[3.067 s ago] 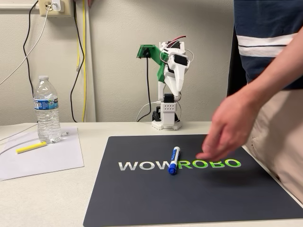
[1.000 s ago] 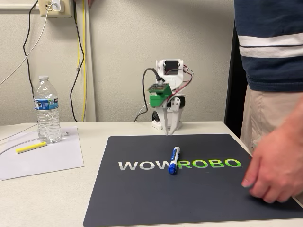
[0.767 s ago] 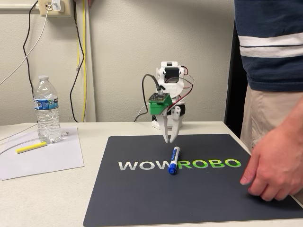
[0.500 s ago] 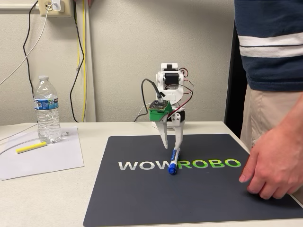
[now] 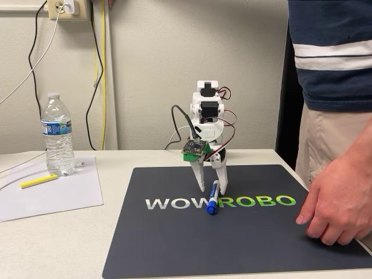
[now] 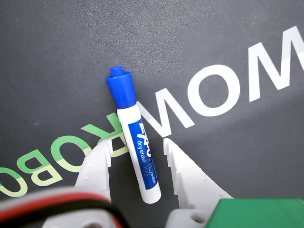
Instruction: Pick up the blue marker.
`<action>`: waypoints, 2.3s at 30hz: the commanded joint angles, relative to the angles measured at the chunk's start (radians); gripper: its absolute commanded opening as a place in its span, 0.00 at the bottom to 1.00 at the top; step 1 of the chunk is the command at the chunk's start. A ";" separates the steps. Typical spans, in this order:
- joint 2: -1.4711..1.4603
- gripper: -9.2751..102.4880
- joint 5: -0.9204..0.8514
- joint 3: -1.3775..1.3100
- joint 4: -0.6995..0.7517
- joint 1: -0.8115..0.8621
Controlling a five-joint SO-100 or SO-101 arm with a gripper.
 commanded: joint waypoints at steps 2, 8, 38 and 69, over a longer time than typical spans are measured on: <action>0.012 0.32 -0.009 -0.034 0.014 -0.002; -0.003 0.32 0.008 -0.025 0.026 -0.008; 0.132 0.15 0.006 0.262 -0.204 -0.015; 0.146 0.29 0.018 0.262 -0.201 -0.014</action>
